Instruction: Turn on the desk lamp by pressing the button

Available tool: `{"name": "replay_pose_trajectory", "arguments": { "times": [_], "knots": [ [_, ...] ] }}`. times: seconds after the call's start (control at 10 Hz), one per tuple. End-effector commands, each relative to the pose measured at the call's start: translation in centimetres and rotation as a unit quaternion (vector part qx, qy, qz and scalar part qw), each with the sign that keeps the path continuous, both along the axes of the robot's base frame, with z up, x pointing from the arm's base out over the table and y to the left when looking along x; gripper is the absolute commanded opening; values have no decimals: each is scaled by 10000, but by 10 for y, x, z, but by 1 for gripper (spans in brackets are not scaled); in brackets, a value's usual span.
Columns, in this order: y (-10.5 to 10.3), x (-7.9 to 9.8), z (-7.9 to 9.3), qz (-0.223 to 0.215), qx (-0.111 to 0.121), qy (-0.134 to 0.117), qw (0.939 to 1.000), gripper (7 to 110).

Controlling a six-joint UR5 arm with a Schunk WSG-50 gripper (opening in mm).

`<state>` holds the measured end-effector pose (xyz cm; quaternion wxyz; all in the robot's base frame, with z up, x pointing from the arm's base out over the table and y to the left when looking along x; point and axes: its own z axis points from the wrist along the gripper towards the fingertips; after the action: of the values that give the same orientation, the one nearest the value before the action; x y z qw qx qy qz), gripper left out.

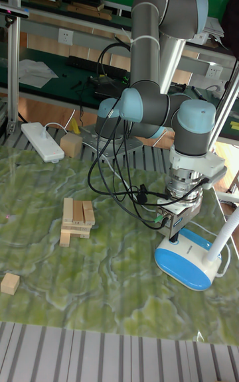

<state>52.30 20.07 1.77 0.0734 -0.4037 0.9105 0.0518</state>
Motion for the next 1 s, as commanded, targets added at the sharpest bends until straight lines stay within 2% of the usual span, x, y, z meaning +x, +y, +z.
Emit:
{"name": "replay_pose_trajectory", "arguments": {
  "times": [0.0,0.6,0.9],
  "knots": [
    [1,1,0,-46,55,2,10000,7],
    [-1,2,-4,-41,31,-14,10000,7],
    [-16,-4,4,213,10,79,9997,7]
  ]
}}
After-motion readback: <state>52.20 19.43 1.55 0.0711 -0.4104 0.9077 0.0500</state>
